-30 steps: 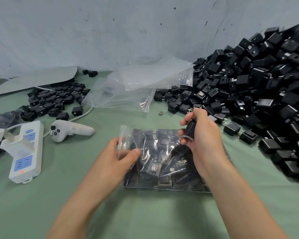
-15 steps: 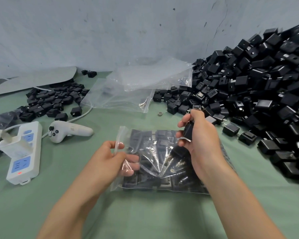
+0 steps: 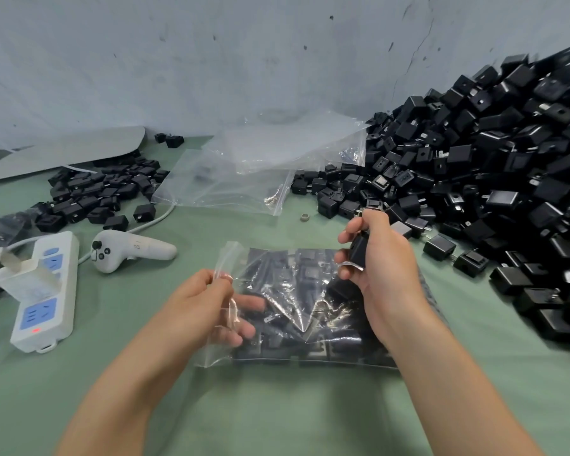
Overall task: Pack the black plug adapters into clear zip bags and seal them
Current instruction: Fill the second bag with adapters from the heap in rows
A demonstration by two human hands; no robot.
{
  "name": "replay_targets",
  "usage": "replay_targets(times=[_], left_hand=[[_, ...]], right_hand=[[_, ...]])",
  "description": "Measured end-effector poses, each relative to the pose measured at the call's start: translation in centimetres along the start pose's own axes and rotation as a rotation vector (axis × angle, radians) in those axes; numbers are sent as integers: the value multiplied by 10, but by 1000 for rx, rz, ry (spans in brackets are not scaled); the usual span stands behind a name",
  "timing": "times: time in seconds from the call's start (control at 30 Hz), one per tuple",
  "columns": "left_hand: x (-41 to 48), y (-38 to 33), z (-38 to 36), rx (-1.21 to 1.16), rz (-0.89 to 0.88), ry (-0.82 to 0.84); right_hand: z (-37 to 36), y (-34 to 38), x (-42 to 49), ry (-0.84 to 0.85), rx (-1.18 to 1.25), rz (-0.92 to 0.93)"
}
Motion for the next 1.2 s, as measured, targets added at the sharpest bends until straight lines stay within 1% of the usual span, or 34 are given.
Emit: replay_targets(times=[0.07, 0.23, 0.5, 0.6, 0.7, 0.83, 0.9, 1.07, 1.2], left_hand=[[0, 0, -1, -33, 0, 4], [0, 4, -10, -141, 71, 74], [-1, 4, -19, -222, 139, 202], [-3, 6, -23, -193, 133, 224], [-3, 6, -24, -170, 137, 199], [-2, 3, -25, -43, 65, 187], [0, 2, -24, -22, 52, 184], [-1, 4, -21, -122, 131, 143], [-1, 4, -20, -182, 155, 137]], right_hand=[[1, 0, 0, -1, 1, -2], [0, 0, 0, 7, -12, 5], [-2, -2, 0, -3, -18, 14], [-3, -3, 0, 0, -29, 22], [-4, -4, -1, 2, -36, 25], [-4, -3, -1, -1, -25, 19], [-3, -3, -1, -4, -22, 17], [-4, -3, 0, 1, -19, 3], [-2, -3, 1, 10, 12, -20]])
Point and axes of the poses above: each hand's wrist, its own x-axis towards the middle knuckle, its own z-axis out of the back of the hand, y = z × x, the point moved 8 cm from there along x, towards the middle knuckle, and after that the axes turned 15 degrees about -y, right-handed, at the moved point
